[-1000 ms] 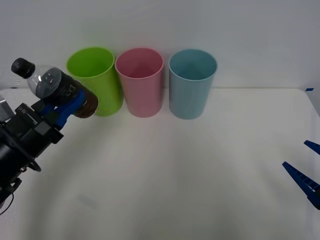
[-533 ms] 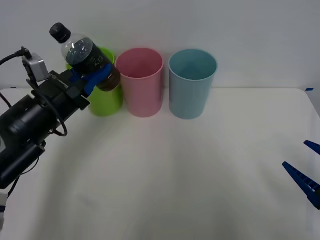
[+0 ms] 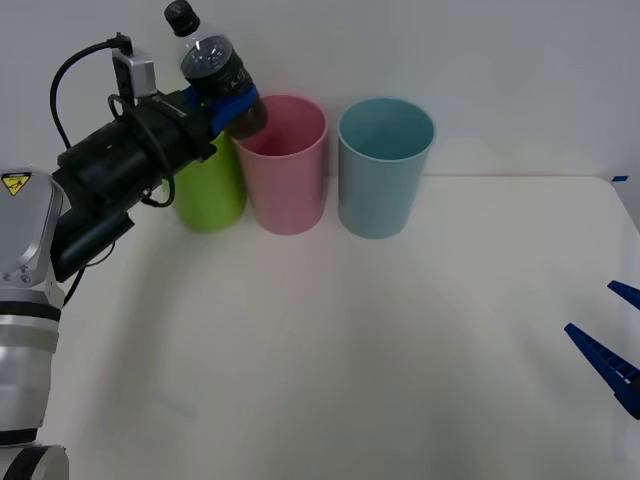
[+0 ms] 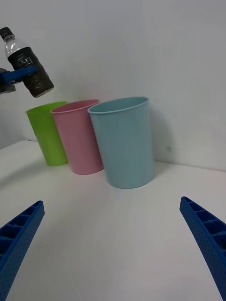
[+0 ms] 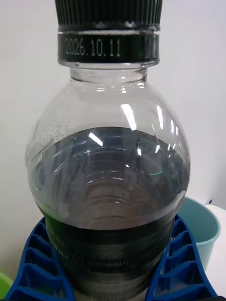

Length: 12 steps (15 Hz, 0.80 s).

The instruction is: Grasp the object on the table and drop it into the matching bin: aluminum can to the light blue bin, PET bottle to the pink bin.

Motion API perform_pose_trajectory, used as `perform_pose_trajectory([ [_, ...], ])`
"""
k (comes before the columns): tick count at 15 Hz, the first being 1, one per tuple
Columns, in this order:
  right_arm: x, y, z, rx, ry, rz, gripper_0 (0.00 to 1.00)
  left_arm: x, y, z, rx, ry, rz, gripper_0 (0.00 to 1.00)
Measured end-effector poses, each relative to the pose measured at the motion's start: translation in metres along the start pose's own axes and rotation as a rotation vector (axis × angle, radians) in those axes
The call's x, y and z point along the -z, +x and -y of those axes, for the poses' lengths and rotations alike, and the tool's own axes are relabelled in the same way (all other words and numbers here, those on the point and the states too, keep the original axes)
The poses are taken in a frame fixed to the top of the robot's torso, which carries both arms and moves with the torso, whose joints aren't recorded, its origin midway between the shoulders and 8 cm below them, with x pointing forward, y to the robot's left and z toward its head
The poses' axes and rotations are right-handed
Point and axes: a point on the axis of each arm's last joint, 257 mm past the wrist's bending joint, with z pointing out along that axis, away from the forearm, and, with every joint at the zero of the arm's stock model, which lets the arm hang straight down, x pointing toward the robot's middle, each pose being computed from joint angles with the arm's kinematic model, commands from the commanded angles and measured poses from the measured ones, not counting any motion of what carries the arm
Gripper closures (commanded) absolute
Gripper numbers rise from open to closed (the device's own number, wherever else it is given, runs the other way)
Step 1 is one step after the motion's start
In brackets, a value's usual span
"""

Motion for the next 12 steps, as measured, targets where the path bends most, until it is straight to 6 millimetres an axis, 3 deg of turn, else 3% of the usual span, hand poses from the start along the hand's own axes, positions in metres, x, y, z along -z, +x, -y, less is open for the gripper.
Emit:
perform_pose_trajectory([
  [7,0.0,0.0,0.0,0.0,0.0,0.0,0.0,-0.056,0.003,-0.019,-0.006,0.002,-0.07,1.0],
  [12,0.0,0.0,0.0,0.0,0.0,0.0,0.0,-0.074,-0.001,-0.022,-0.018,0.0,-0.087,1.0],
])
